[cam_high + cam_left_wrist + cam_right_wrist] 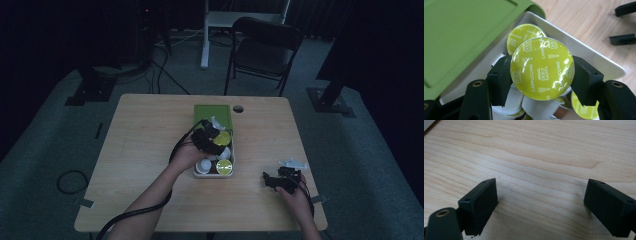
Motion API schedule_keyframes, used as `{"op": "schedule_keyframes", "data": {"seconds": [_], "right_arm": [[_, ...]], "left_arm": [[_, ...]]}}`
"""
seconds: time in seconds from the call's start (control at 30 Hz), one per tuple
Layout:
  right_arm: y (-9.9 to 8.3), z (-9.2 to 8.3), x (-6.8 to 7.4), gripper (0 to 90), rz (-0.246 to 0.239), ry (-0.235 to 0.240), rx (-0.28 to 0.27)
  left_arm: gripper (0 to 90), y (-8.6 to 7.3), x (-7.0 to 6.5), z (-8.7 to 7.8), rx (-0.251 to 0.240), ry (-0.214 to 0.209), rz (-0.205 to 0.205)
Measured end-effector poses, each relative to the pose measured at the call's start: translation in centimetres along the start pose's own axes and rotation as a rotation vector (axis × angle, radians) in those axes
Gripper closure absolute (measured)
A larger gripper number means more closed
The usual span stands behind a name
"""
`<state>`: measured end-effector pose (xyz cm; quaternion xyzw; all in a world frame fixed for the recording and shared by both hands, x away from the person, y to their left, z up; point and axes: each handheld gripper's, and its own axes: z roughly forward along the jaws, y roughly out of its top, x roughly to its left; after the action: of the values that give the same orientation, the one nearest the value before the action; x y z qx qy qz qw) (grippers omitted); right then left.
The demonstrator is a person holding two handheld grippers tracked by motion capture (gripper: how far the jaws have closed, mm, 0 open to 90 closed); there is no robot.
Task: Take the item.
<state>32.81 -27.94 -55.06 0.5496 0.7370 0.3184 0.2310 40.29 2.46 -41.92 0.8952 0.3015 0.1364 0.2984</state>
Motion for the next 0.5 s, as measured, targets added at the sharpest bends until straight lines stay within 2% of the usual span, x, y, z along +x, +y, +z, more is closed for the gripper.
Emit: {"op": "schedule_keyframes", "data": {"seconds": [0.13, 0.5], "right_arm": [[0.0, 0.0, 0.0, 11.2, 0.000, 0.000, 0.000], [0.0, 0.0, 0.0, 11.2, 0.000, 0.000, 0.000]], "left_arm": [[38.7, -0.1, -0.2, -0.7, 0.003, -0.003, 0.016], [38.7, -0.7, 0.1, -3.1, -0.010, 0.008, 0.014]]}}
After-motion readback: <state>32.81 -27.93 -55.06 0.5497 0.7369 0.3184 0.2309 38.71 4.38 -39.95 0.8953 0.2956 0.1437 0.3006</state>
